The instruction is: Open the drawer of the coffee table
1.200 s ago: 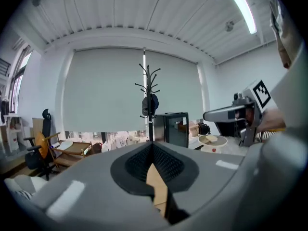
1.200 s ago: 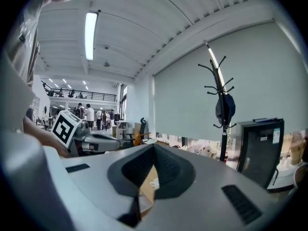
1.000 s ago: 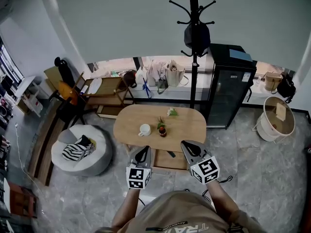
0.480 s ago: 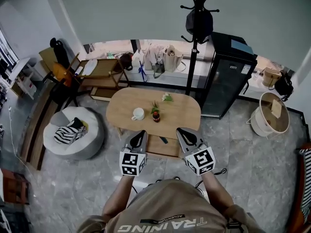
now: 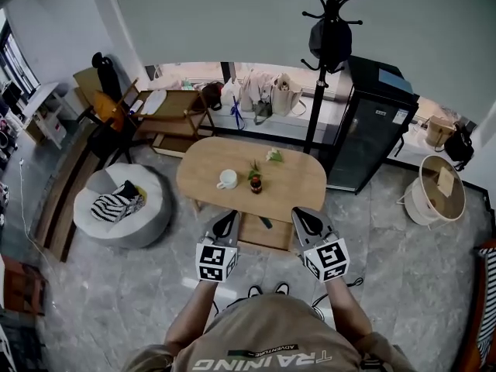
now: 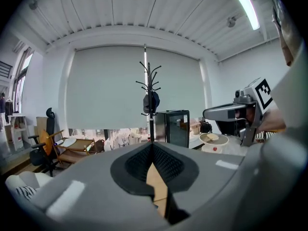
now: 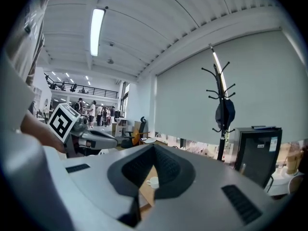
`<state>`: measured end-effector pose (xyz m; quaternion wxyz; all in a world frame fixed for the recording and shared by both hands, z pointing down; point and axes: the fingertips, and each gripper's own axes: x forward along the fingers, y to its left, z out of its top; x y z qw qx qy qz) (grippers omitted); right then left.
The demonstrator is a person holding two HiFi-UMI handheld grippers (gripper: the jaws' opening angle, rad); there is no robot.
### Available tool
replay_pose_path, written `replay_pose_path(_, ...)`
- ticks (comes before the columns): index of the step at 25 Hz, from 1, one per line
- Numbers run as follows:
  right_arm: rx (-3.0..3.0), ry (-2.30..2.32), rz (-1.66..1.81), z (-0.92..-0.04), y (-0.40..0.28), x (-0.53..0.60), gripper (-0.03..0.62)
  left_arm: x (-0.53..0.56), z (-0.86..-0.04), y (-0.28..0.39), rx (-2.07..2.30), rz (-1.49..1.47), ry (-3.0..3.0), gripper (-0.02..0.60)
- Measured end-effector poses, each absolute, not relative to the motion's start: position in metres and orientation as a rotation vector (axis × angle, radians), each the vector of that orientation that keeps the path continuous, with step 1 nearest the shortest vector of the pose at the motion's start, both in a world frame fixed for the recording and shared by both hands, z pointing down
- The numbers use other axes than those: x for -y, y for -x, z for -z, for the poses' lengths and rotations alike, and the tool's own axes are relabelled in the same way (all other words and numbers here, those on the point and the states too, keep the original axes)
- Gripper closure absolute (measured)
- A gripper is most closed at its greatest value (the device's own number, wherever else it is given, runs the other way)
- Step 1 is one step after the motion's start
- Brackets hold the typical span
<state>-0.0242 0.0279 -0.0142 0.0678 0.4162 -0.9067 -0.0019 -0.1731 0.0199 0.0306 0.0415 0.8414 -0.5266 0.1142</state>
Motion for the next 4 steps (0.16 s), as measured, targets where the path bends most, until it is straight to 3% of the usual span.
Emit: replay_pose_path(4,2.75,-1.253,0.012,0.02,0.027,-0.024,0.589,-0.008,-0.015,0.181,1.672,-0.301,-2.573,0.575)
